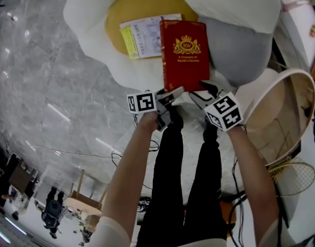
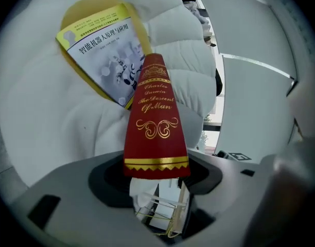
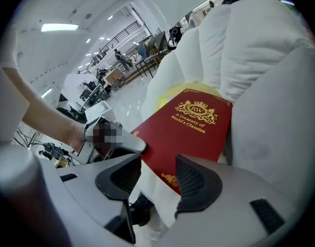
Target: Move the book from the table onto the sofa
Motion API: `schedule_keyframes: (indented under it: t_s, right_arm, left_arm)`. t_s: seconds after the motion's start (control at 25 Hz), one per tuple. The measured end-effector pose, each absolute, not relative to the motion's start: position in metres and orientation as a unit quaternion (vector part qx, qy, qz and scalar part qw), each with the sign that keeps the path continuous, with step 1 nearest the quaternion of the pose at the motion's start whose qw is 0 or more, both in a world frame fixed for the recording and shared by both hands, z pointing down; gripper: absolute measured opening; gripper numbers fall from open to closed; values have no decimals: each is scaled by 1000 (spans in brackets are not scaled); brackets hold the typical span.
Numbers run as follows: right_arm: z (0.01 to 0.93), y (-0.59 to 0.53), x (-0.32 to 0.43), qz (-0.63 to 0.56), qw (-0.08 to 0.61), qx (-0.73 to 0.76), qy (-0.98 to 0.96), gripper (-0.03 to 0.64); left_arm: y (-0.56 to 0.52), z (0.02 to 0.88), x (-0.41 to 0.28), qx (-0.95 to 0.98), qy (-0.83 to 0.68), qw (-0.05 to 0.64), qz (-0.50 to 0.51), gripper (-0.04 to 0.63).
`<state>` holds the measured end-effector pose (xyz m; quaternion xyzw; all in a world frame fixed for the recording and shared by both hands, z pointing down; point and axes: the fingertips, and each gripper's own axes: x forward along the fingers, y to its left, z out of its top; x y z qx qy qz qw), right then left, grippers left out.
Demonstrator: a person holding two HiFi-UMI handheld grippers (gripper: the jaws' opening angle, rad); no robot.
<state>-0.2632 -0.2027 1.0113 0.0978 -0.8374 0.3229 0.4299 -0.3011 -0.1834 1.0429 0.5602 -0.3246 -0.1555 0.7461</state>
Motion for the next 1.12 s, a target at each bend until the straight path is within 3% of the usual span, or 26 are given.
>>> schedule_keyframes:
  t_s: [0.16, 0.32, 0.52, 0.88, 1.0, 1.12]
  right_arm:
    - [1021, -189, -258, 342, 445, 92, -823, 224]
    - [1025, -175, -250, 370, 444, 92, -811, 219]
    - [1011, -170, -235, 391, 428, 100, -809, 212]
    - [983, -157, -206, 404, 405, 101, -814, 201]
    - [956, -161, -187, 404, 401, 99, -816, 116]
    - [927, -151, -177, 409, 395, 93, -817, 74]
  left_arm:
    - [-175, 1053, -298, 531, -348, 760, -139, 262]
    - [-166, 1067, -307, 488, -374, 777, -131, 369]
    - [-152, 1078, -315, 443, -414, 790, -90, 433]
    - [-130, 1062, -318, 471, -441, 760, -77, 434]
    - [-130, 1034, -302, 500, -442, 742, -70, 430]
    - [-114, 1003, -293, 529, -438, 725, -54, 392]
